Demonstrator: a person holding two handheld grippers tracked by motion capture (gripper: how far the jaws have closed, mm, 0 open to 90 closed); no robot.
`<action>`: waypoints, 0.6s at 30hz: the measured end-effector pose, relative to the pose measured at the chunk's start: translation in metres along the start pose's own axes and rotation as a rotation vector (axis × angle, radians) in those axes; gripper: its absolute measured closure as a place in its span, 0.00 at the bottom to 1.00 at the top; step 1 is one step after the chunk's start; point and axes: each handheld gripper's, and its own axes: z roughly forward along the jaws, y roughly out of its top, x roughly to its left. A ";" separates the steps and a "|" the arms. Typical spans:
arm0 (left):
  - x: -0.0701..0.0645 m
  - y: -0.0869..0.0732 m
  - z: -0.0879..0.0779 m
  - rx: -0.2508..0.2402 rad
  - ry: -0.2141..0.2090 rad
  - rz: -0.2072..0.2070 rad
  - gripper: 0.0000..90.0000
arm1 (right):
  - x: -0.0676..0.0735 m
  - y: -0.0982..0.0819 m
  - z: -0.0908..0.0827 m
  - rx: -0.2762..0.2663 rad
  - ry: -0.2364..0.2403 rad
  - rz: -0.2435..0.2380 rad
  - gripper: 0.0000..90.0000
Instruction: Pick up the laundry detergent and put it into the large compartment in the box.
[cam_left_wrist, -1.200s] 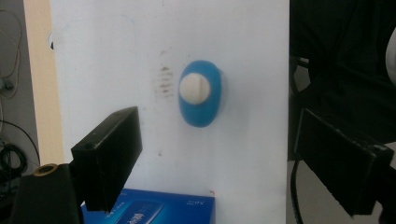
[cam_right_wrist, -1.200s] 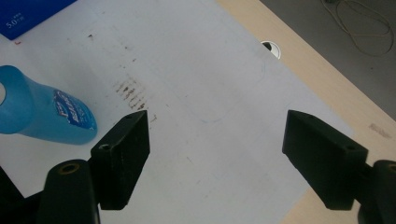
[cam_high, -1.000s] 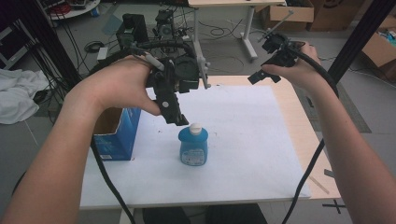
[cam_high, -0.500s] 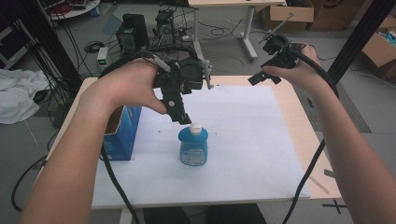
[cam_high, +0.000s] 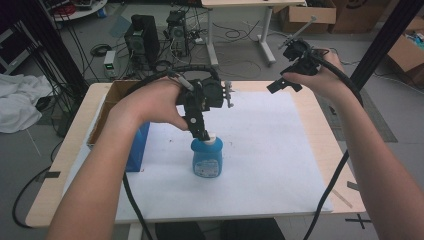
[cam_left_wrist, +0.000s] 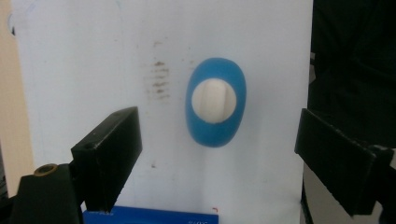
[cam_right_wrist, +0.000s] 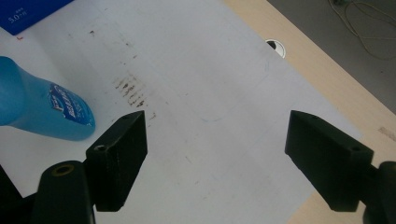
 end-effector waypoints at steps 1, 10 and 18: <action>0.000 0.000 0.003 0.005 -0.001 0.000 0.17 | 0.000 0.000 0.001 0.003 0.000 0.001 0.23; 0.001 0.002 0.029 0.034 -0.026 0.007 0.17 | 0.001 -0.002 0.006 0.021 0.009 0.001 0.23; 0.003 0.008 0.047 0.058 -0.040 0.014 0.17 | 0.000 -0.003 0.009 0.025 0.016 -0.003 0.23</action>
